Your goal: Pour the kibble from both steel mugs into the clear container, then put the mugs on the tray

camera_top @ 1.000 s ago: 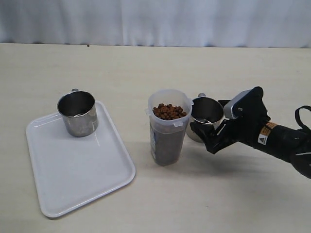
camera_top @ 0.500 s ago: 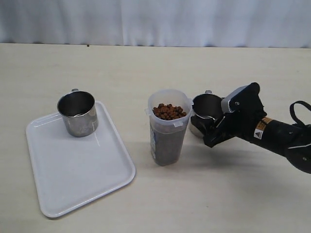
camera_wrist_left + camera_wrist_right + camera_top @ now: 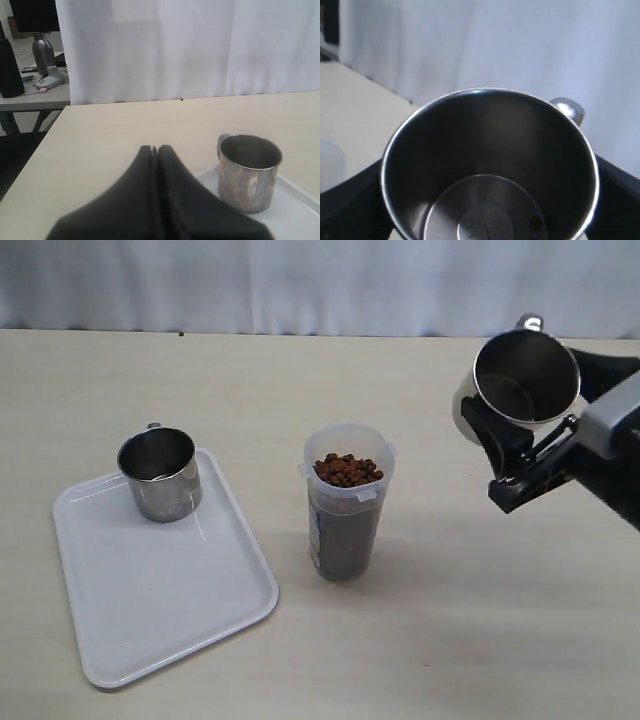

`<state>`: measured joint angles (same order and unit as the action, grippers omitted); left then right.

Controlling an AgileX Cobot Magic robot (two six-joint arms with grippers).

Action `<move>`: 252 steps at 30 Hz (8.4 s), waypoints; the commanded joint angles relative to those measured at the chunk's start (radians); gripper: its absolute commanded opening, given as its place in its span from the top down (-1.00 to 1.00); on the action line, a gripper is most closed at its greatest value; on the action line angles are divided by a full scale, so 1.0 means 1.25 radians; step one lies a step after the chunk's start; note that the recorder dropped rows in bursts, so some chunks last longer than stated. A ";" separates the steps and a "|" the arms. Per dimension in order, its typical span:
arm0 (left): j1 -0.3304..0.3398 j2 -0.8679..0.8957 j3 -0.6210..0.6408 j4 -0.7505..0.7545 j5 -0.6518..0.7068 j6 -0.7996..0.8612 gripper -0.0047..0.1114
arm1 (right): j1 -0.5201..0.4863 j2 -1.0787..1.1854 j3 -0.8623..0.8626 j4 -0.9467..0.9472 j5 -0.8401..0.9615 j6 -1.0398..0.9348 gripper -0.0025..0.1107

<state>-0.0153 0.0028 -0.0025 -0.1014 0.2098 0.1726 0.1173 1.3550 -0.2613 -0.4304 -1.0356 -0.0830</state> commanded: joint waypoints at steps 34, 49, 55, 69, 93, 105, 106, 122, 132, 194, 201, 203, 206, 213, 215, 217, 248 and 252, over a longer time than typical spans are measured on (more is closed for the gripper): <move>-0.007 -0.002 0.002 -0.003 -0.009 0.008 0.92 | 0.829 0.514 -0.621 0.630 0.408 -0.072 0.87; -0.007 -0.002 0.002 -0.003 -0.009 0.008 0.92 | 0.827 0.554 -0.635 0.696 0.420 -0.072 0.87; -0.007 -0.002 0.002 0.000 -0.011 0.008 0.92 | 0.827 0.586 -0.637 0.696 0.423 -0.072 0.87; -0.007 -0.002 0.002 0.009 -0.011 0.008 0.92 | 0.827 0.636 -0.680 0.696 0.469 -0.072 0.24; -0.007 -0.002 0.002 0.011 -0.011 0.008 0.92 | 0.827 0.541 -0.680 0.696 0.545 -0.139 -0.56; -0.007 -0.002 0.002 0.011 -0.011 0.008 0.92 | 0.827 0.275 -0.675 0.696 0.723 -0.155 -0.27; -0.007 -0.002 0.002 0.011 -0.011 0.008 0.92 | 0.827 0.251 -0.669 0.696 0.732 -0.157 -0.12; -0.007 -0.002 0.002 0.011 -0.011 0.008 0.92 | 0.827 -0.353 -0.160 0.757 0.641 -0.280 0.87; -0.007 -0.002 0.002 0.009 -0.011 0.008 0.92 | 0.827 -0.619 -0.019 0.757 0.644 -0.280 0.87; -0.007 -0.002 0.002 0.012 -0.011 0.008 0.92 | -0.147 -1.084 0.209 0.350 0.916 -0.001 0.87; -0.007 -0.002 0.002 0.012 -0.011 0.008 0.92 | -0.147 -1.084 0.209 0.350 0.947 -0.001 0.87; -0.007 -0.002 0.002 0.012 -0.011 0.008 0.92 | -0.147 -1.084 0.209 0.350 0.959 -0.001 0.87; -0.007 -0.002 0.002 0.012 -0.011 0.008 0.92 | -0.147 -1.084 0.209 0.350 0.959 0.020 0.87; -0.007 -0.002 0.002 0.012 -0.011 0.008 0.92 | -0.147 -1.084 0.209 0.353 0.959 0.020 0.87; -0.007 -0.002 0.002 0.012 -0.011 0.008 0.92 | -0.147 -1.084 0.209 0.353 0.959 0.020 0.87; -0.007 -0.002 0.002 0.012 -0.011 0.008 0.92 | -0.147 -1.084 0.209 0.353 0.959 0.020 0.87; -0.007 -0.002 0.002 0.012 -0.011 0.008 0.92 | -0.147 -1.084 0.209 0.353 0.959 0.020 0.87; -0.007 -0.002 0.002 0.009 -0.011 0.008 0.92 | -0.147 -1.084 0.209 0.353 0.959 0.020 0.87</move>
<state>-0.0153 0.0028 -0.0025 -0.0844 0.2079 0.1843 -0.0669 0.0035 -0.0047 0.0167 0.1564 -0.0583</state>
